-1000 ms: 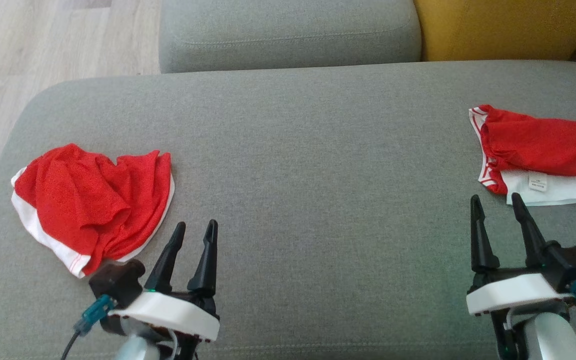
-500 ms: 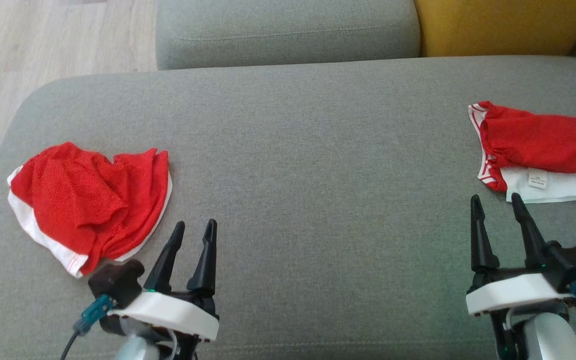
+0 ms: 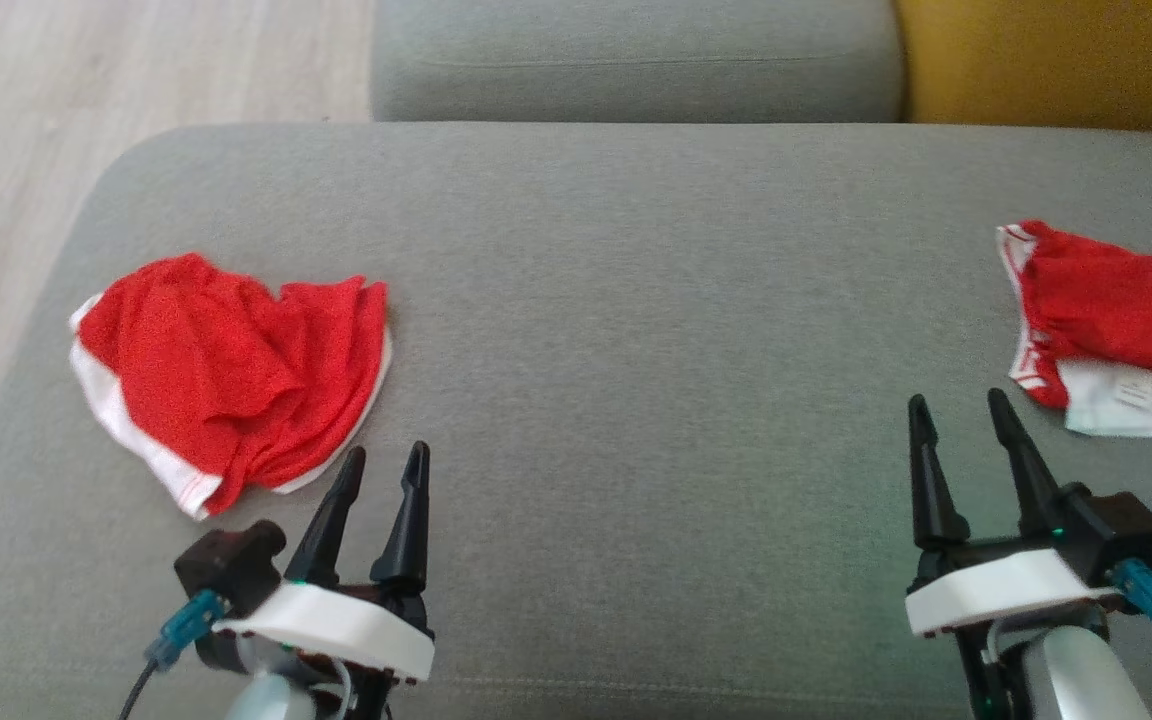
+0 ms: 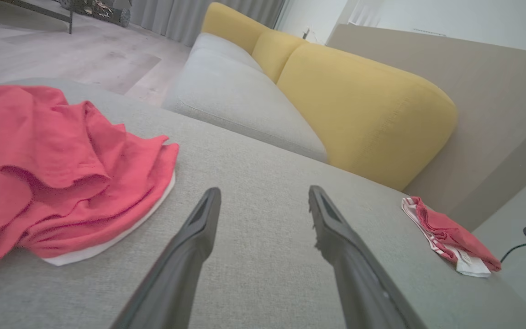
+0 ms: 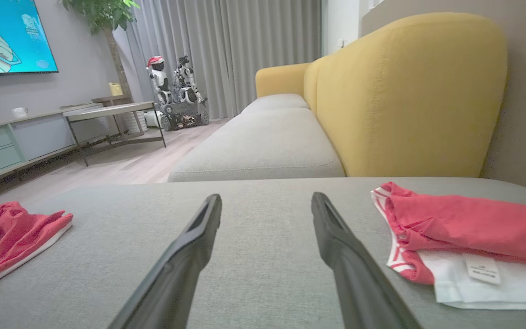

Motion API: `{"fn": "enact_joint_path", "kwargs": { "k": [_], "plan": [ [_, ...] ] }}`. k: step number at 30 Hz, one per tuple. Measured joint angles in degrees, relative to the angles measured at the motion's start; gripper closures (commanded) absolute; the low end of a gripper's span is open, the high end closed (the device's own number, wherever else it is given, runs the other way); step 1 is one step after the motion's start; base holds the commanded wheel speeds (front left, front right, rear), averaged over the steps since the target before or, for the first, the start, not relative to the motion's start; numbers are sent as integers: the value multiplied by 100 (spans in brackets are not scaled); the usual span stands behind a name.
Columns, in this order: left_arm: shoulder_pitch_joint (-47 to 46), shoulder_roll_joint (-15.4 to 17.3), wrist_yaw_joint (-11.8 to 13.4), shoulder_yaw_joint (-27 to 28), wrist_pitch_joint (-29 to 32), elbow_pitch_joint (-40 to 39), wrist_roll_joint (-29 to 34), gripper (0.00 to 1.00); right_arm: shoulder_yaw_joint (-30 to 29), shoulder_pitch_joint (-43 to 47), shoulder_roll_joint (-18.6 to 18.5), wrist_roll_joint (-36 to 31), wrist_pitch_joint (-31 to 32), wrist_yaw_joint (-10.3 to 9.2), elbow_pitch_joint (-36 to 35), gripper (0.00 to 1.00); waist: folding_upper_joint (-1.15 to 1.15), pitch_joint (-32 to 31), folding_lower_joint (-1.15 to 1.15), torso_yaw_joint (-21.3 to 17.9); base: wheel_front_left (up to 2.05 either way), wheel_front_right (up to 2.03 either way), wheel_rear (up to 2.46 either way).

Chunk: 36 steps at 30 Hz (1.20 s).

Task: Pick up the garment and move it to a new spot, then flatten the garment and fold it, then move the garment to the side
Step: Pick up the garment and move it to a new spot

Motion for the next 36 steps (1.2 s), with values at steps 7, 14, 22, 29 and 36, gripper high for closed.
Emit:
{"fn": "enact_joint_path", "kwargs": {
  "k": [7,14,22,29,36],
  "plan": [
    [-27,1,-1,67,1,-74,0,0,223,-16,0,114,1,0,-3,0,0,62,0,513,0,0,0],
    [-26,2,2,212,1,-133,-1,0,453,-31,0,193,2,0,44,0,0,47,0,1095,0,0,0],
    [49,2,-2,279,1,-200,-1,0,563,-24,0,290,2,0,94,0,0,-153,0,1680,0,0,0],
    [123,4,-1,345,1,-257,-1,0,626,-21,0,291,2,0,94,0,0,-207,0,1861,0,0,0],
    [122,4,1,393,1,-275,-1,0,654,-16,0,339,2,0,94,0,0,-193,0,1889,0,0,0]
  ]
}}
